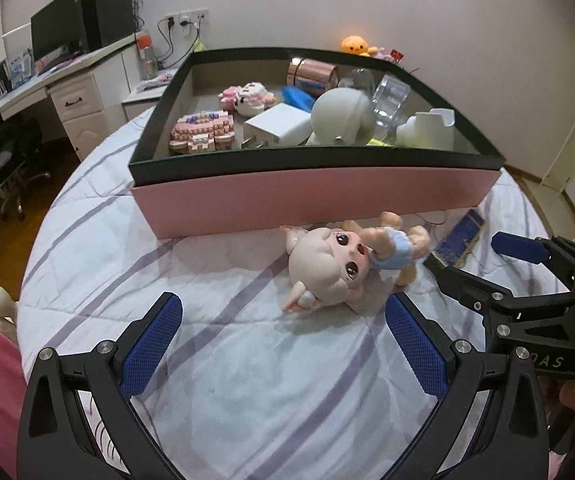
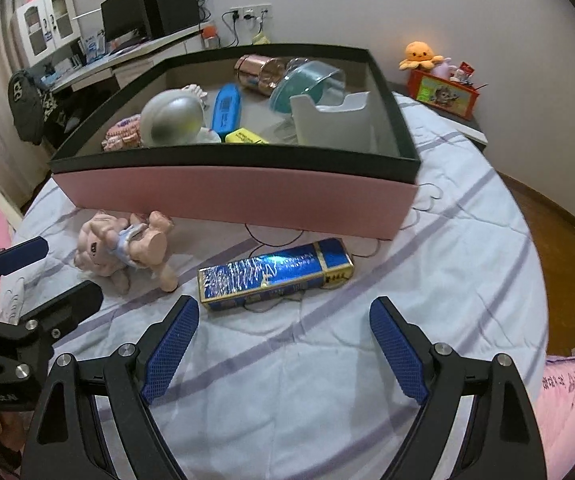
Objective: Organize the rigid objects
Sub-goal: 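Withdraw both tools from the tray toward the doll and blue box, then grasp the pig-faced doll with the left tool while the right tool grasps the blue-gold box, then carry both items into the box tray and open both tools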
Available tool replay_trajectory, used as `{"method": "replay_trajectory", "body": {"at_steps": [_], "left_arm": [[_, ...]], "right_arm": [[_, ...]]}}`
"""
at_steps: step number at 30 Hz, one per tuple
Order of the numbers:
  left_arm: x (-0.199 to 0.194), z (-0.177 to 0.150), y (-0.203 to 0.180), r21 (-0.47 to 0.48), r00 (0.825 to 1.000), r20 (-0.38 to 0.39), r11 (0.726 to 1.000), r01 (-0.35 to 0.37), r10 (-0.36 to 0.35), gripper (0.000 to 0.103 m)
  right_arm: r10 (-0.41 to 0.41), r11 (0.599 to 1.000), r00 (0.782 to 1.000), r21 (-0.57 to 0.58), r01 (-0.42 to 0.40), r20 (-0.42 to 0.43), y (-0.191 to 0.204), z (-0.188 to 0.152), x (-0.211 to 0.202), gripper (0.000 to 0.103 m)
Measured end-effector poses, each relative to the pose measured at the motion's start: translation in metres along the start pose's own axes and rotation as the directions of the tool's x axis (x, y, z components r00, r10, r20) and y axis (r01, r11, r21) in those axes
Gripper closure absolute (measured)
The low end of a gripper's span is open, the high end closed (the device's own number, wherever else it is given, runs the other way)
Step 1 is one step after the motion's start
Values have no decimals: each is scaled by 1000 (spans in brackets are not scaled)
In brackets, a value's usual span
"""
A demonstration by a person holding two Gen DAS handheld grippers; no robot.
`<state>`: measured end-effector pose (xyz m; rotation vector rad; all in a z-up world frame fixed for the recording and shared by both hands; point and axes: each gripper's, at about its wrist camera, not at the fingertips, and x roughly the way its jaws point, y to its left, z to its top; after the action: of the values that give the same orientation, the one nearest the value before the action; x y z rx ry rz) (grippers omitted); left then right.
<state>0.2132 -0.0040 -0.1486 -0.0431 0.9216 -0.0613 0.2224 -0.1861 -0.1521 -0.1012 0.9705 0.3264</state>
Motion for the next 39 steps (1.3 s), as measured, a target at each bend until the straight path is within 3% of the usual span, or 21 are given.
{"method": "replay_trajectory", "body": {"at_steps": [9,11,20,28,39], "left_arm": [[24,15,-3,4,1000,-9,1000,13,-13,2],[26,16,-4,11,999,-4,999,33,-33,11],[20,14,-11,44,992,12,991,125,-126,54],[13,8,-3,11,985,18,986,169,-169,58],[-9,-3,7,-1,987,41,988,156,-156,58]], "right_arm": [[-3,999,1000,-34,4,13,-3,10,13,14],[4,999,1000,-33,-3,21,-5,8,11,20],[29,999,999,13,-29,43,-12,4,3,20],[37,998,998,48,-39,51,-18,0,-6,20],[45,997,995,51,-50,86,-14,0,-25,20]]}}
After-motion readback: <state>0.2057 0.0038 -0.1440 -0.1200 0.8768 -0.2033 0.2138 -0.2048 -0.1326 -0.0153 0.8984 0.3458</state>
